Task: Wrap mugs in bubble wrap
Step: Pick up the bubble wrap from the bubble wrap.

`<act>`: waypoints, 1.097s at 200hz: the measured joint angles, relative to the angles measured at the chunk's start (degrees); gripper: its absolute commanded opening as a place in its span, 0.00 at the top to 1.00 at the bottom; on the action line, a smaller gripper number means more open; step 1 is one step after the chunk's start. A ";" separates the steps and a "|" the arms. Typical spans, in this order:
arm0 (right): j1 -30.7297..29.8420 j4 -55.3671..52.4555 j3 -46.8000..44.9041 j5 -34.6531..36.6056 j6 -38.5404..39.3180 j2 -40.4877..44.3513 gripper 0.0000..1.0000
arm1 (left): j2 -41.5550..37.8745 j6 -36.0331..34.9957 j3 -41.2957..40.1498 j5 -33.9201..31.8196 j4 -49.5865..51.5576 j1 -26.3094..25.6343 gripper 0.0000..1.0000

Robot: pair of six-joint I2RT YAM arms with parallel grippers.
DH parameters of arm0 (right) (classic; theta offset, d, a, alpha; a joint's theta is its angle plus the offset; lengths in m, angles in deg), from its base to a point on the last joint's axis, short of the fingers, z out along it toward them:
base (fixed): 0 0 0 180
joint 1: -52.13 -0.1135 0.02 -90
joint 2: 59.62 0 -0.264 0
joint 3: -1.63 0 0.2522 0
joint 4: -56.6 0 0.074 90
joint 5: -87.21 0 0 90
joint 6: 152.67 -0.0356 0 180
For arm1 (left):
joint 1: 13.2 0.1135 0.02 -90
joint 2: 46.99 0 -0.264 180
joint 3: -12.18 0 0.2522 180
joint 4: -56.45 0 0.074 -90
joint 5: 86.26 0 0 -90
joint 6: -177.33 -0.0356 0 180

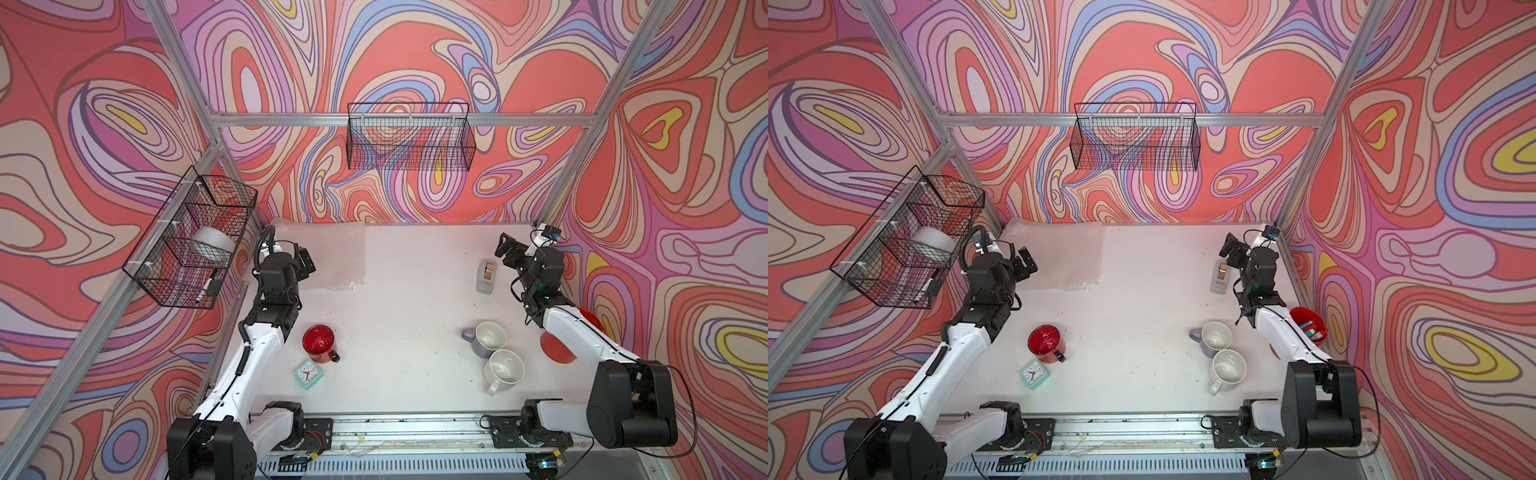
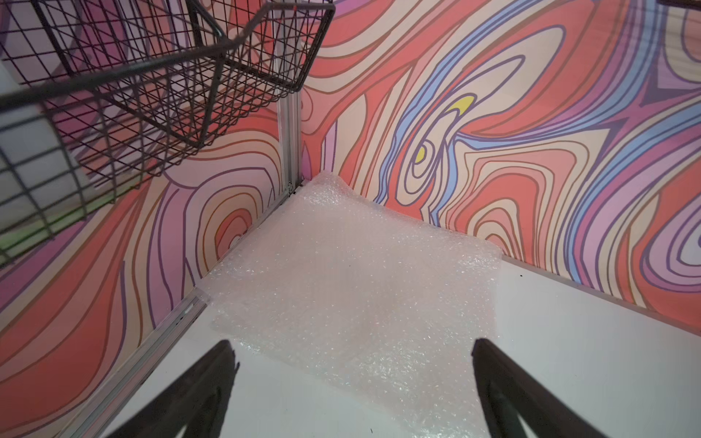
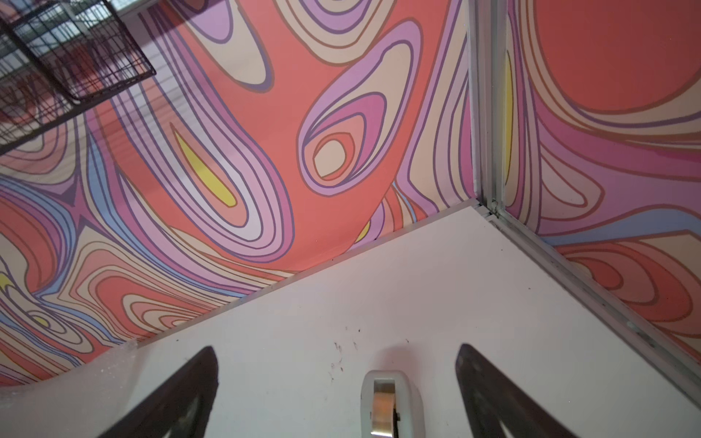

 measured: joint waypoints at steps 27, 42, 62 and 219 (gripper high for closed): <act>-0.15 -9.84 9.27 -5.07 -2.60 -3.30 0.02 | 8.59 0.48 10.43 2.95 9.64 -1.01 0.11; -1.14 -13.77 13.97 -8.68 -2.69 -6.08 0.02 | 15.02 -0.94 16.72 4.59 14.62 -3.32 0.13; -5.75 -19.65 19.08 -11.67 -1.70 -9.18 0.02 | 24.28 -3.10 25.29 5.90 21.46 -7.72 0.21; -15.65 -38.16 24.20 -10.25 1.22 -11.13 0.05 | 54.77 -10.12 47.89 8.17 48.06 -16.37 0.37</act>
